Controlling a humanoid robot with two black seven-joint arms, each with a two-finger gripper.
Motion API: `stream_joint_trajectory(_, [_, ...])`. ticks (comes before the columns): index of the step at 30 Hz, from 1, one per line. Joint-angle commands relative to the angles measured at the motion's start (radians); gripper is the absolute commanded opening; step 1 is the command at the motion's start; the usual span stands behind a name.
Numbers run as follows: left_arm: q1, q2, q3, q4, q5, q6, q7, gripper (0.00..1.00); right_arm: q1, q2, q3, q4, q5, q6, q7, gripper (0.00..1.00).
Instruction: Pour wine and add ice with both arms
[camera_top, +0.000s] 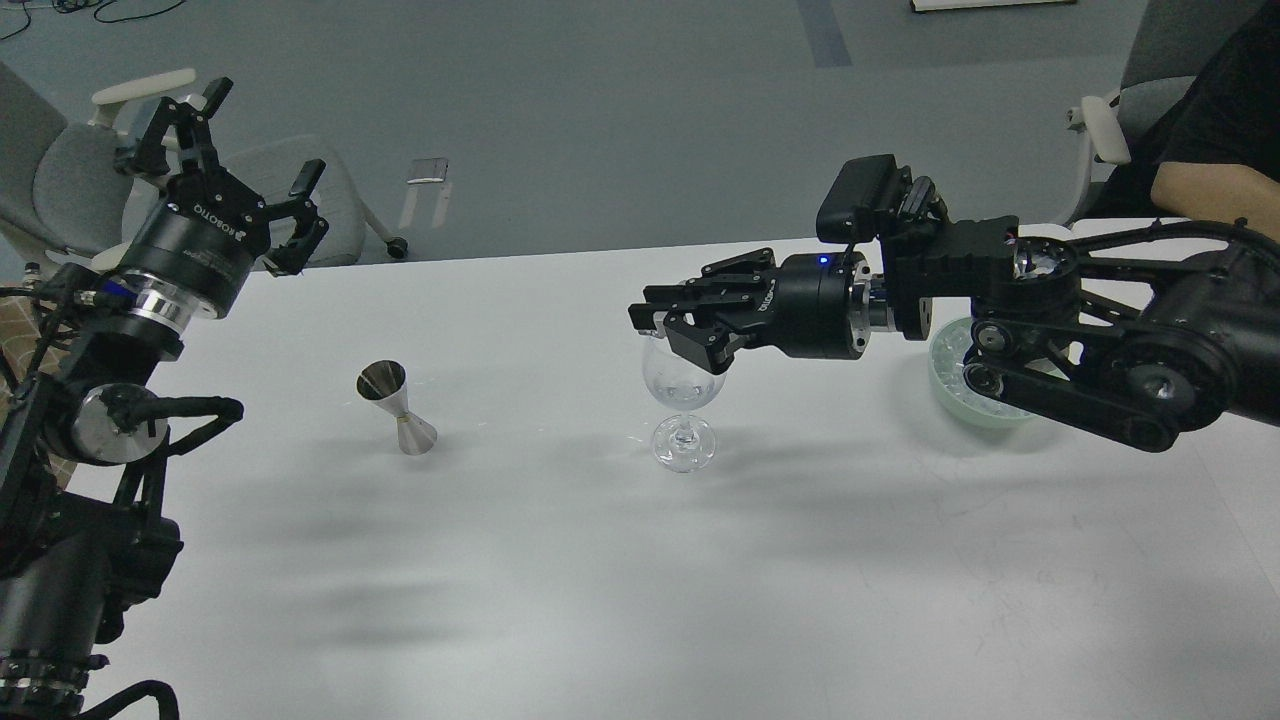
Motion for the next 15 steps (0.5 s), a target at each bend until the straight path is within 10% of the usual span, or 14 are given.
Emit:
stream_joint_trajectory(1, [0.000, 0.000, 0.000, 0.000, 0.000, 0.000, 0.001, 0.98, 0.002, 0.001, 0.001, 0.000, 0.010, -0.002, 0.000, 0.25])
stream_joint_trajectory(15, [0.000, 0.002, 0.000, 0.000, 0.000, 0.000, -0.001, 0.98, 0.002, -0.010, 0.002, 0.003, 0.027, -0.018, 0.000, 0.43])
